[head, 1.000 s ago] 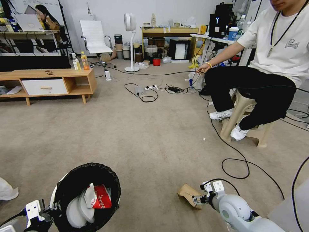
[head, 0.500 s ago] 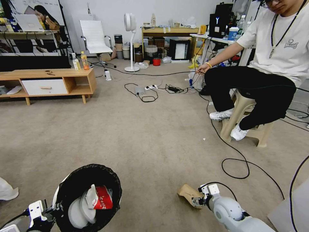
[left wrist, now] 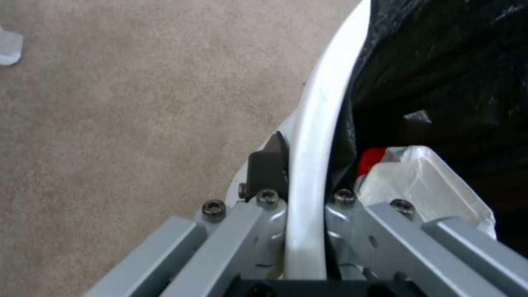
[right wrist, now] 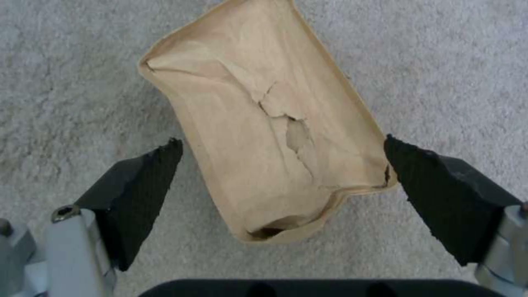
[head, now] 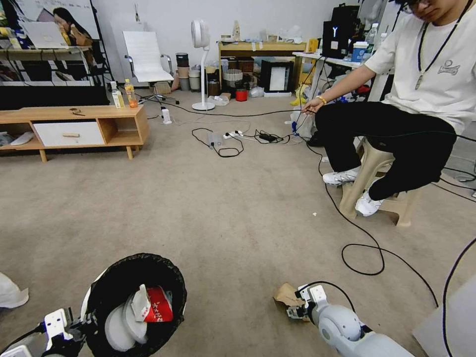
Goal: Pick up the trash bin and place the garbage on the floor into it.
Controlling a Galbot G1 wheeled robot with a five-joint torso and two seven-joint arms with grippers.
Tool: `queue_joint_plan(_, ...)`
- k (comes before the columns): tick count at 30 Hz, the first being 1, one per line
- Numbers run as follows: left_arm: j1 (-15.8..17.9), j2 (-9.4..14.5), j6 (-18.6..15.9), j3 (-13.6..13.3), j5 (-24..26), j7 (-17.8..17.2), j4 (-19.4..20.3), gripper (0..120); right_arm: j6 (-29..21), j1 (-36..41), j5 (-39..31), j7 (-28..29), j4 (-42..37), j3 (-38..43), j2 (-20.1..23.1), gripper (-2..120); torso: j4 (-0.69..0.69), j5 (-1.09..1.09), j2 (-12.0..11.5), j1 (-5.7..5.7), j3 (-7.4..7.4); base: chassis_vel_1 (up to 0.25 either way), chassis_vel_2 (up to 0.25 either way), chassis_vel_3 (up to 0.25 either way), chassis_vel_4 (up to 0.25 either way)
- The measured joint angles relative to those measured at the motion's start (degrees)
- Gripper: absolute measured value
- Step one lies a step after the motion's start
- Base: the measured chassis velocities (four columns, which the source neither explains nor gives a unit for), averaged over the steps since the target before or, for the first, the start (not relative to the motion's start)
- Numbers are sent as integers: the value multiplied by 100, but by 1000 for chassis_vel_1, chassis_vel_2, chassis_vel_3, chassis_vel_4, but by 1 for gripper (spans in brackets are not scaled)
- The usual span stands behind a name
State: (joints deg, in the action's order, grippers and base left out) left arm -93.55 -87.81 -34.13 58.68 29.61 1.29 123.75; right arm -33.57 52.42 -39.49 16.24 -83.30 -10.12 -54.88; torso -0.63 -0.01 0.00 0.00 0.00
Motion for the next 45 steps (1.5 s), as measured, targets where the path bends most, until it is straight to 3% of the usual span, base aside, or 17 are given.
queue_joint_plan(45, 31, -45, 99, -5, -76, 53, -156, 1, 341, -518, 412, -129, 830, -668, -314, 93, 0, 0, 0, 0, 0, 0, 0, 0, 0)
